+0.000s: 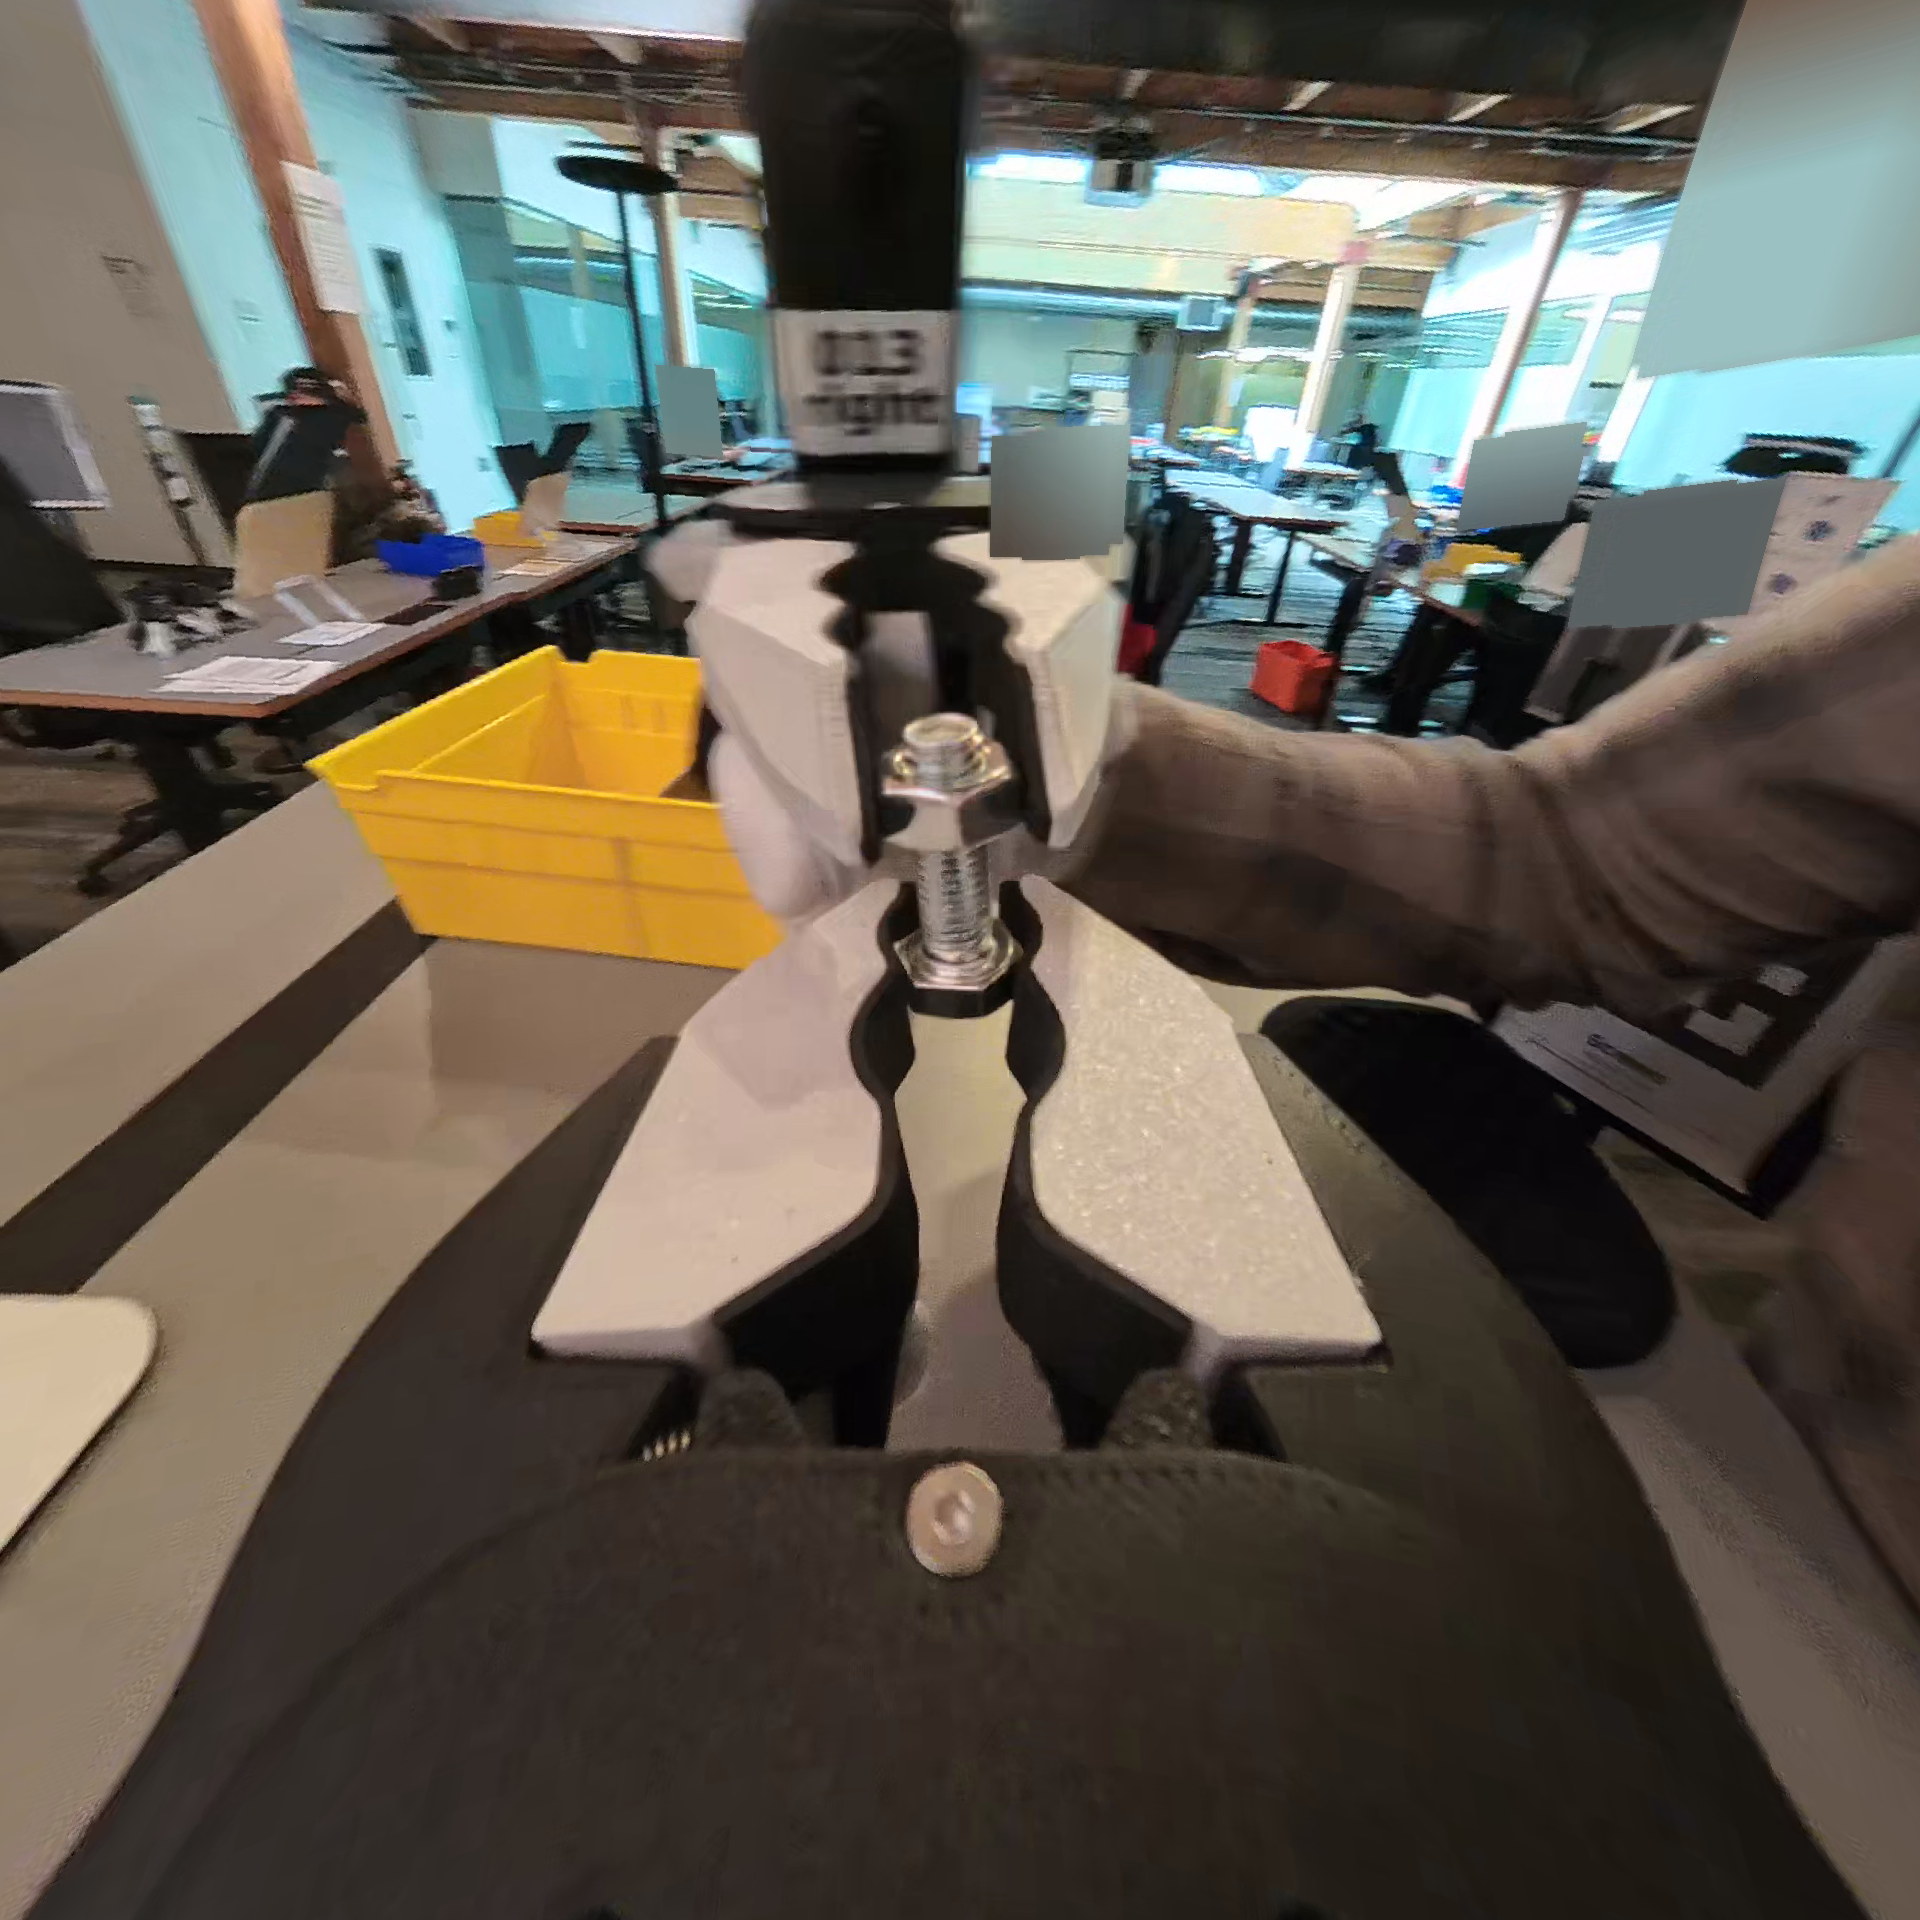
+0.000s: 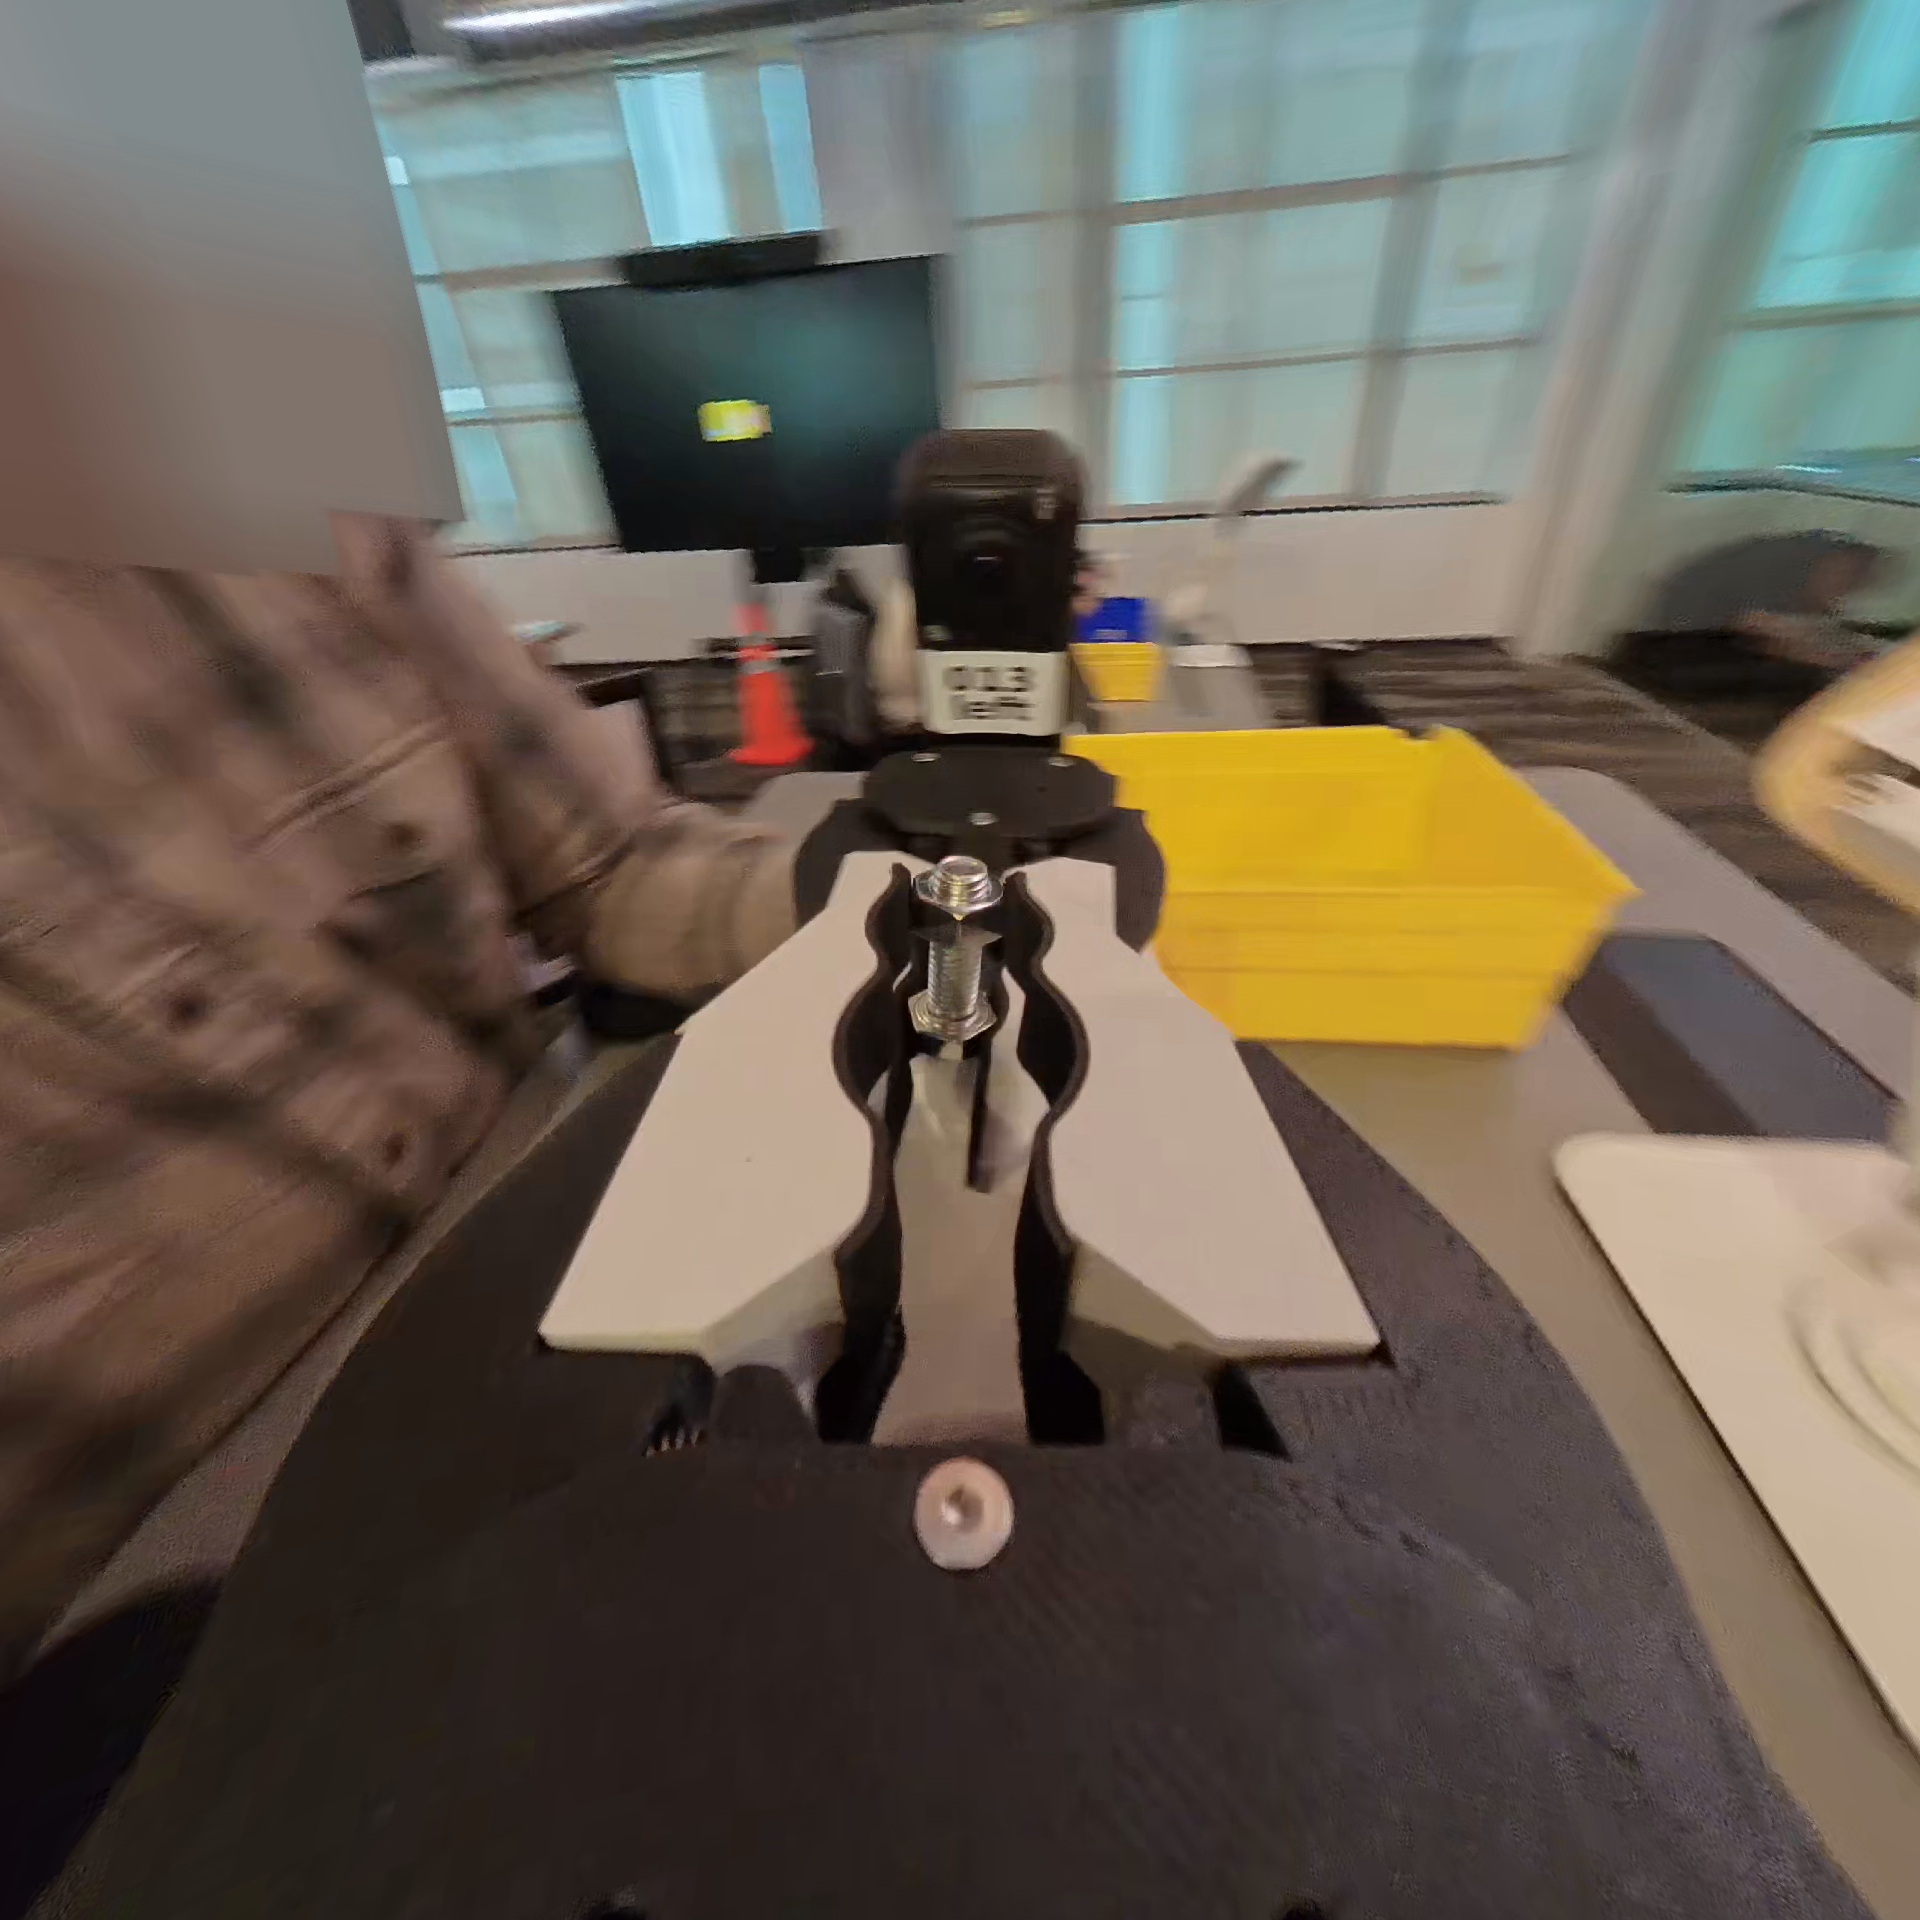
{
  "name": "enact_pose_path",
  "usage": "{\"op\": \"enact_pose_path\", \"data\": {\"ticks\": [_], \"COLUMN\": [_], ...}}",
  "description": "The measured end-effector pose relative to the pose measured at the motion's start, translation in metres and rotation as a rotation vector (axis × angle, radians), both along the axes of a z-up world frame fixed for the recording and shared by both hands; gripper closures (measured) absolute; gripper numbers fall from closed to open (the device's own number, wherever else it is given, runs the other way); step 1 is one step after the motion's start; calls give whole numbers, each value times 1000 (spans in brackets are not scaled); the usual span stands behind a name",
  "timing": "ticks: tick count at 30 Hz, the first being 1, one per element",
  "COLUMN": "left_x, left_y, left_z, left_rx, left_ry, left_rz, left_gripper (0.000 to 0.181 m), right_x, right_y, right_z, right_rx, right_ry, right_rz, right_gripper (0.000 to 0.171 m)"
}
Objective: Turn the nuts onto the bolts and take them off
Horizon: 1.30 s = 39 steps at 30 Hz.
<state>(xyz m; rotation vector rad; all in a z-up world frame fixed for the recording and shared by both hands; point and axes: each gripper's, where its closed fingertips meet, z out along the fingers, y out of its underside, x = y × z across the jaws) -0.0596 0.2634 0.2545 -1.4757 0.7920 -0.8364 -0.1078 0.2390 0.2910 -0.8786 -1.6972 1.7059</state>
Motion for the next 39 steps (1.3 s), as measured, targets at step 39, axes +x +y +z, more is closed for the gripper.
{"op": "enact_pose_path", "data": {"ticks": [39], "left_x": [-22], "left_y": [24], "left_z": [-8], "left_rx": [-4], "left_ry": [38], "left_rz": [178], "left_gripper": [166], "right_x": [-24], "right_y": [29], "right_z": [-13], "right_rx": [65], "right_ry": [23], "right_rz": [-734], "right_gripper": [157]}}
